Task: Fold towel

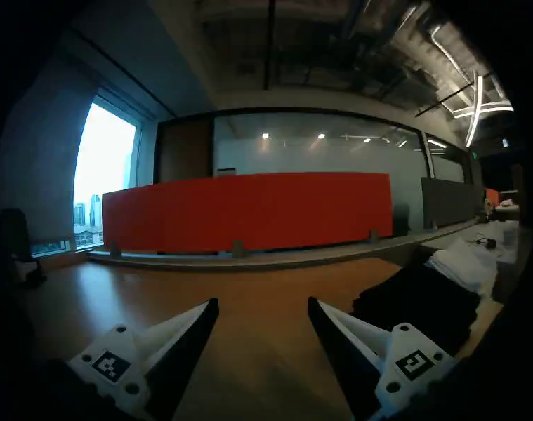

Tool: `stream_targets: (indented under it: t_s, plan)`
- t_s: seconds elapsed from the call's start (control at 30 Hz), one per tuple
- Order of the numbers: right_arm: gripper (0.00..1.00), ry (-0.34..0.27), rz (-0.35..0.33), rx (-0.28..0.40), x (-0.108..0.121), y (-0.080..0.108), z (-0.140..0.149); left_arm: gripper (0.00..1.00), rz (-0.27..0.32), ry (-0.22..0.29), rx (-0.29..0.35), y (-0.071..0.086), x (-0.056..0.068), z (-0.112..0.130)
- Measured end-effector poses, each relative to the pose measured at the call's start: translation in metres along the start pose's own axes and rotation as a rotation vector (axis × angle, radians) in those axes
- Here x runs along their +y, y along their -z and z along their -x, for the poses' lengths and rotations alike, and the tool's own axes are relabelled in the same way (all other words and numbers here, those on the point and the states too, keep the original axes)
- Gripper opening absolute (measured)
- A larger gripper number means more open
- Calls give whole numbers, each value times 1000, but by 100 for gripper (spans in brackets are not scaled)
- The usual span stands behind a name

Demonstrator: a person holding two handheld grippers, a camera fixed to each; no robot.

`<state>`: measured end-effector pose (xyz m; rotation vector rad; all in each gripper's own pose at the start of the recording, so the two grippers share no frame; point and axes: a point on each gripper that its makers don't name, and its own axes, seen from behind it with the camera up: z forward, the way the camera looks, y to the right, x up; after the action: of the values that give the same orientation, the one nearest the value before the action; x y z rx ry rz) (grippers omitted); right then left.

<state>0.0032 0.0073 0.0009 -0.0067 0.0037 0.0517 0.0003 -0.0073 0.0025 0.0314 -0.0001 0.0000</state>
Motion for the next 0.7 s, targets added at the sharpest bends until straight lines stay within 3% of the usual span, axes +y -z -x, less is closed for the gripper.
stream_targets:
  t_s: [0.7]
  plan:
    - [98, 48, -9, -1, -6, 2, -1, 94, 0, 0, 0, 0, 0, 0]
